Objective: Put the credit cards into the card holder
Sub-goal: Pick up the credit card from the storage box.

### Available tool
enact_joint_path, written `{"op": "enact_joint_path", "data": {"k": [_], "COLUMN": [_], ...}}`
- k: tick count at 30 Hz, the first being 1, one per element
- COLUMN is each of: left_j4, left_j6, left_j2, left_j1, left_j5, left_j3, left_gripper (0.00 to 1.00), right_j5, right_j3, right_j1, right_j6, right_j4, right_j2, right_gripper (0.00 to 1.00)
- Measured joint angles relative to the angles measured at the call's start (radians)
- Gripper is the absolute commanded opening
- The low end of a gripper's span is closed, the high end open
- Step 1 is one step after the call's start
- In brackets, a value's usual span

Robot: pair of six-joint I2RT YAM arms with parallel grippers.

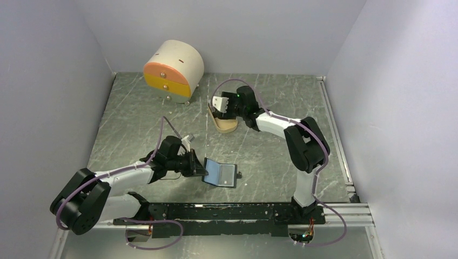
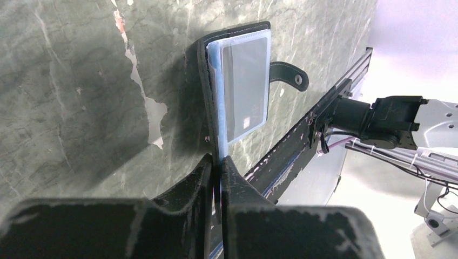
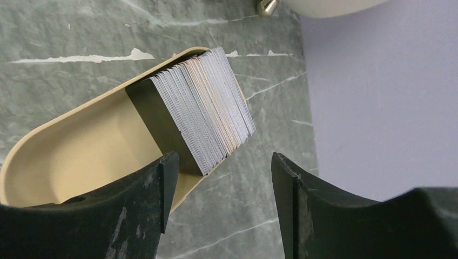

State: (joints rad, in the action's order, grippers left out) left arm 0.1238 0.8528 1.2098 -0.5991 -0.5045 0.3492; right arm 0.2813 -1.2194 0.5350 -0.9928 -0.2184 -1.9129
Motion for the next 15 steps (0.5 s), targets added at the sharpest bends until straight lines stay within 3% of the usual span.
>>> {"op": "enact_joint_path", "data": {"k": [15], "left_j4": [0.058], "left_j6": [0.025], "left_j2": [0.014], "left_j1": [0.000], "left_j5": [-0.021], "left_j3": [-0.018], "left_gripper": [0.11], "right_j5": [-0.056], "right_j3": [0.019], "right_j1": [0.053], "right_j6": [-0.246], "right_j4": [-0.084], "right_j2": [-0.151], "right_gripper": [0.69]}}
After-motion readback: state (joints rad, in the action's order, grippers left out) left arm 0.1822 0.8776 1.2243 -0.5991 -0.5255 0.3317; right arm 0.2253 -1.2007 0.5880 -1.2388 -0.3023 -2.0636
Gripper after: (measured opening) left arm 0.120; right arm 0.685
